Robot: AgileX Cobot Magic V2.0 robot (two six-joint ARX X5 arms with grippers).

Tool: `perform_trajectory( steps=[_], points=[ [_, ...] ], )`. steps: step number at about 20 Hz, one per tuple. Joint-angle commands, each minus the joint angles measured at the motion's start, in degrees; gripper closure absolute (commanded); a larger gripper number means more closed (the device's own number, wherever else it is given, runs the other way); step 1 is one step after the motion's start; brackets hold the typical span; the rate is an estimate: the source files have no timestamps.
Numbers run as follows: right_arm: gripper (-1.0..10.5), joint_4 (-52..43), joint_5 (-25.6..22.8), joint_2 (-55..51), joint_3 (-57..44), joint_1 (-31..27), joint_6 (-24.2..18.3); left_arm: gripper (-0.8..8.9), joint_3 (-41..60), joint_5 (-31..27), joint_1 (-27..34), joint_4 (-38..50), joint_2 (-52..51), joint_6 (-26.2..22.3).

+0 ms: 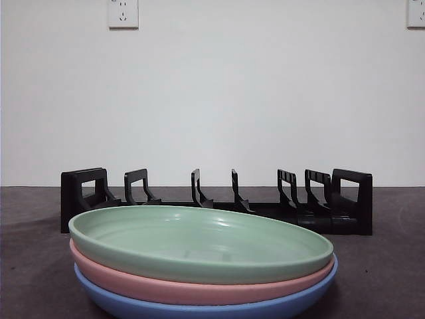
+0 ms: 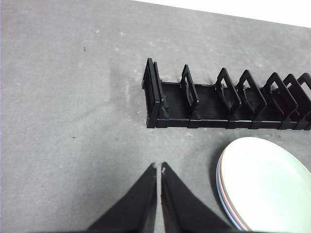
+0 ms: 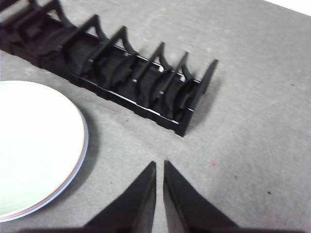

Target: Place the plate

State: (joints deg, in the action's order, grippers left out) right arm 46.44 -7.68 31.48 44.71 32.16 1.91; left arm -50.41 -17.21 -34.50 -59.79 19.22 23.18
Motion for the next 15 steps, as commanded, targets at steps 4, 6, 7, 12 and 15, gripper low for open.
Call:
perform_trajectory(
  steps=[4, 6, 7, 12, 15],
  points=[
    [9.3, -0.70, -0.09, 0.15, 0.09, 0.33, 0.66, 8.06, -0.63, -0.20, -0.28, 1.07, 0.02, -0.42],
    [9.3, -0.70, -0.07, 0.15, 0.09, 0.33, 0.66, 8.06, -0.55, -1.18, -0.33, 1.27, -0.28, -4.22],
    [9.3, -0.70, -0.09, 0.15, 0.09, 0.33, 0.66, 8.06, -0.09, -2.29, -0.15, 2.19, -0.81, -6.45],
    [9.3, -0.74, -0.07, 0.15, 0.09, 0.33, 0.66, 8.06, 23.30, -2.19, 11.67, 34.97, -8.81, -25.00],
    [9.3, -0.76, -0.09, 0.15, 0.09, 0.33, 0.66, 8.06, 38.73, 2.69, 22.45, 47.28, -14.49, -23.23]
  ],
)
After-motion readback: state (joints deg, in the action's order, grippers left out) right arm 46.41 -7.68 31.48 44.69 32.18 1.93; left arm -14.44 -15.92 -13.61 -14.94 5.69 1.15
